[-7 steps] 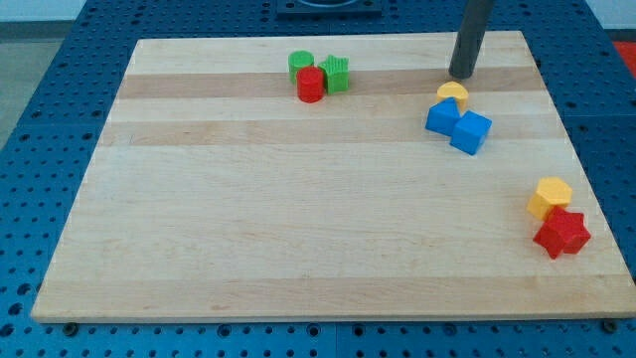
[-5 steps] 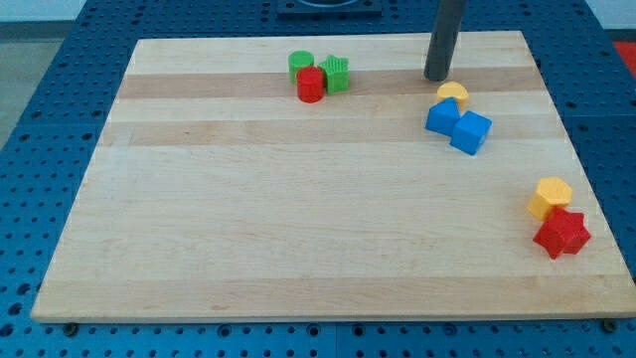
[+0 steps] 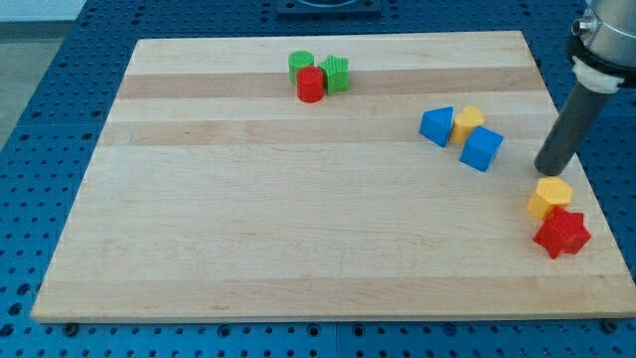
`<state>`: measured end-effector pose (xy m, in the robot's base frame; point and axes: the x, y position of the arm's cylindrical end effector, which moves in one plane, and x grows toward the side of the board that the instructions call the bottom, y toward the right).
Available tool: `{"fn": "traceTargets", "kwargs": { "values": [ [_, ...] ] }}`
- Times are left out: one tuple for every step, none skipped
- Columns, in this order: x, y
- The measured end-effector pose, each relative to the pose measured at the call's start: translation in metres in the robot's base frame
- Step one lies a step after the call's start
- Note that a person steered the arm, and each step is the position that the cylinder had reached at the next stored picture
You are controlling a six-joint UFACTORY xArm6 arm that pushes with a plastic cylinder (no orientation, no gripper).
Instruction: Move the yellow heart in between the blue triangle and blue cube
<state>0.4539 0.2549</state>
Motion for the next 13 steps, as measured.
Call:
{"fn": "traceTargets", "kwargs": {
  "values": [
    [-0.032, -0.011],
    [-0.073, -0.018],
    [-0.097, -0.018],
    [-0.113, -0.040],
    [-0.110, -0.067],
    [-0.110, -0.073],
    [-0.099, -0.081],
    [-0.095, -0.081],
    [-0.077, -0.080],
    [-0.077, -0.080],
    [-0.077, -0.080],
    [-0.077, -0.080],
    [-0.077, -0.080]
  ]
}}
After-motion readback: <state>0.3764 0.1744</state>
